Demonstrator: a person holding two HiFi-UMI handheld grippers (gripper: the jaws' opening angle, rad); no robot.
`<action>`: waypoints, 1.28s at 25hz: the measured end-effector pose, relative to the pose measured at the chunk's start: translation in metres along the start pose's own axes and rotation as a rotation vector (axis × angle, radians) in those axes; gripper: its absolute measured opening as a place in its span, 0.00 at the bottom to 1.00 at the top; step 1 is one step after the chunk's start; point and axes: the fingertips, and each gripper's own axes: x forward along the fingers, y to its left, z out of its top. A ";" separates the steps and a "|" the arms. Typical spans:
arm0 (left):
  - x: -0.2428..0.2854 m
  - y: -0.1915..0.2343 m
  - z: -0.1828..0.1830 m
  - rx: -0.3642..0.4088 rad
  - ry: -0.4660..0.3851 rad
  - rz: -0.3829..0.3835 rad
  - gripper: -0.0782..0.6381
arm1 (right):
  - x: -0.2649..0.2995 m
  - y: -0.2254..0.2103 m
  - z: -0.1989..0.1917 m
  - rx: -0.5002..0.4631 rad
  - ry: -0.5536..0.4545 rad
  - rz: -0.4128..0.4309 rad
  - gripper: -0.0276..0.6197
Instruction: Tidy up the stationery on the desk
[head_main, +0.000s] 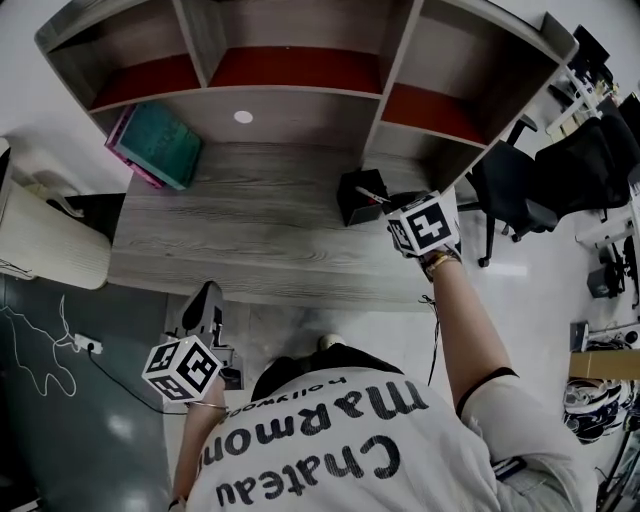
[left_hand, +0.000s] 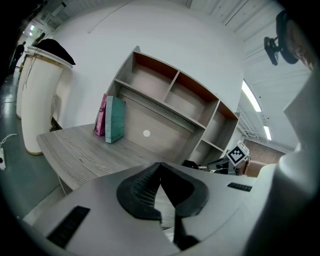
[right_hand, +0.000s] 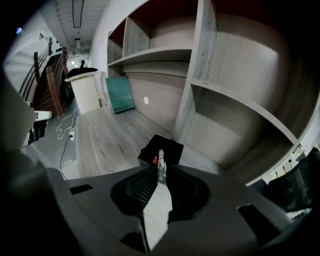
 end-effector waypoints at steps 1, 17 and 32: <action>0.000 0.001 -0.001 -0.001 0.002 0.003 0.13 | 0.003 0.001 0.002 -0.005 0.004 0.004 0.14; -0.012 0.020 0.000 -0.015 0.002 0.049 0.13 | 0.026 0.014 0.022 -0.018 0.002 0.029 0.14; -0.015 0.032 -0.002 -0.034 0.005 0.070 0.13 | 0.044 0.018 0.030 0.014 0.004 0.025 0.14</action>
